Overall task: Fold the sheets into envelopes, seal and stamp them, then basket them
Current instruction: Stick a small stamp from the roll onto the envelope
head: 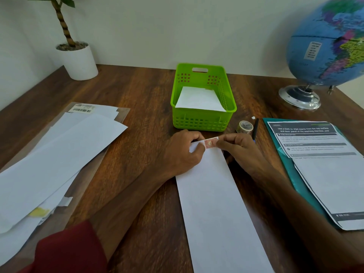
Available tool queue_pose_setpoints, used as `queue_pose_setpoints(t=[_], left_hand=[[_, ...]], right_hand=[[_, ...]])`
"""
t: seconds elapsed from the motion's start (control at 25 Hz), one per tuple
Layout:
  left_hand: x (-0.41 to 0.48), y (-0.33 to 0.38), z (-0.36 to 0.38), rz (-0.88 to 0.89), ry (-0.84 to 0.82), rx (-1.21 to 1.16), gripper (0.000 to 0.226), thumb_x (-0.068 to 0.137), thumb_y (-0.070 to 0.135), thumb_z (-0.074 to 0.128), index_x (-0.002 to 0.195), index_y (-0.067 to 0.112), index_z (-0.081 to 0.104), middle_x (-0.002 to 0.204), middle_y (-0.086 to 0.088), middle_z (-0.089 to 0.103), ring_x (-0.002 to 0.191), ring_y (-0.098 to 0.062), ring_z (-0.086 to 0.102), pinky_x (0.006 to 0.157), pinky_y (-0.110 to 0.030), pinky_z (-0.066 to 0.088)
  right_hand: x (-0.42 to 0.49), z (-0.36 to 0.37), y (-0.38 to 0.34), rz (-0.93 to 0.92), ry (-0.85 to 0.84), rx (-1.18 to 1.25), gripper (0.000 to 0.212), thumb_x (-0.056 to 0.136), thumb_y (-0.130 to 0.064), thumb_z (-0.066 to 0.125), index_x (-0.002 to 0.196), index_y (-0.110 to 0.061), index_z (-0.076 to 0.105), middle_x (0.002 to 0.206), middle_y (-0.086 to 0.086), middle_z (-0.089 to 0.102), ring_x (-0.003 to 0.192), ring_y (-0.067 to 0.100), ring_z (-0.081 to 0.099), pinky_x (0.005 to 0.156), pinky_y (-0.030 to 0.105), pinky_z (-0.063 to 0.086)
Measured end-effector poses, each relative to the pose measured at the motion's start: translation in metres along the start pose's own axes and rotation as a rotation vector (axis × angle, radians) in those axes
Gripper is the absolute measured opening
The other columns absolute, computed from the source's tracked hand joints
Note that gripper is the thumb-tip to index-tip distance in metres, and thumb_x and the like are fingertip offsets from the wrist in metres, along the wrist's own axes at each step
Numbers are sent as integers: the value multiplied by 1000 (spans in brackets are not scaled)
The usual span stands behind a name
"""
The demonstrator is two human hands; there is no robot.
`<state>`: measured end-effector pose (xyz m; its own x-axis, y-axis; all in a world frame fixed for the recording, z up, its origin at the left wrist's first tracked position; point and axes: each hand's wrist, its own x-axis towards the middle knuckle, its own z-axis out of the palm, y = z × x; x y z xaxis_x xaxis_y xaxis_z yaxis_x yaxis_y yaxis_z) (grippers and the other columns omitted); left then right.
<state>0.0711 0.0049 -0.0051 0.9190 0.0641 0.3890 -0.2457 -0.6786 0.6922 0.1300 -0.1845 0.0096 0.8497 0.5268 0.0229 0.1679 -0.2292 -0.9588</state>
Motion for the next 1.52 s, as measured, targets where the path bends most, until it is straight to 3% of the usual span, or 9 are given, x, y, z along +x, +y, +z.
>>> queue_pose_setpoints(t=[0.24, 0.44, 0.6, 0.8, 0.96, 1.12, 1.2, 1.36, 1.52], left_hand=[[-1, 1, 1, 6, 2, 17, 27, 84, 29, 56, 93, 14, 76, 82, 1, 70, 74, -9, 58, 63, -18, 44], [0, 2, 1, -1, 26, -6, 25, 90, 37, 59, 86, 18, 75, 80, 7, 71, 76, -9, 62, 67, -22, 46], [0, 2, 1, 25, 53, 46, 26, 91, 38, 58, 90, 18, 75, 83, 8, 72, 78, -6, 59, 67, -19, 42], [0, 1, -1, 19, 65, 25, 26, 89, 30, 54, 87, 14, 74, 81, 3, 72, 74, -11, 62, 67, -29, 48], [0, 3, -4, 10, 60, 36, 27, 86, 28, 48, 85, 18, 73, 79, 10, 67, 75, -9, 58, 65, -29, 46], [0, 11, -11, -24, 140, -39, 20, 93, 31, 56, 95, 19, 72, 88, 12, 70, 85, -4, 64, 73, -20, 50], [-1, 21, -15, -160, 174, -297, 18, 95, 29, 68, 108, 17, 69, 95, 6, 75, 87, -4, 70, 73, -18, 53], [-1, 39, -18, -429, -83, -747, 35, 90, 30, 71, 119, 11, 67, 104, -8, 78, 93, -26, 76, 82, -53, 60], [-8, 45, -17, -328, -282, -732, 24, 91, 17, 69, 111, 4, 73, 108, -11, 77, 96, -29, 75, 85, -43, 62]], right_hand=[[0, 8, 2, -23, 86, -59, 35, 104, -28, 56, 93, -2, 78, 92, 11, 78, 88, 35, 72, 69, 32, 55], [-3, 7, -5, -82, 51, -61, 31, 102, -28, 58, 97, -5, 77, 93, 8, 79, 86, 33, 75, 75, 50, 59], [1, 7, 2, -107, 45, -81, 37, 107, -28, 51, 94, -3, 74, 92, 24, 73, 88, 53, 65, 72, 59, 53], [-3, 6, -5, -95, -21, -28, 20, 102, -21, 58, 101, -19, 77, 102, 4, 79, 96, 22, 76, 84, 40, 62], [-1, 5, -4, -25, -7, -25, 21, 104, -12, 55, 103, -15, 76, 102, 2, 79, 93, 20, 76, 87, 43, 62], [-7, 3, -15, -54, 158, 5, 21, 102, -17, 59, 97, -11, 77, 90, 4, 78, 81, 19, 74, 71, 30, 57], [-11, -4, -21, -87, 297, -9, 23, 102, -19, 58, 92, -10, 77, 82, 2, 74, 68, 9, 67, 60, 21, 50], [-10, -18, -26, -135, 545, 92, 22, 102, -21, 58, 89, -22, 76, 76, -11, 74, 67, 2, 64, 60, 18, 49], [-11, -24, -33, -176, 615, 121, 19, 102, -25, 60, 107, -15, 75, 94, -9, 79, 82, 3, 71, 70, 22, 54]])
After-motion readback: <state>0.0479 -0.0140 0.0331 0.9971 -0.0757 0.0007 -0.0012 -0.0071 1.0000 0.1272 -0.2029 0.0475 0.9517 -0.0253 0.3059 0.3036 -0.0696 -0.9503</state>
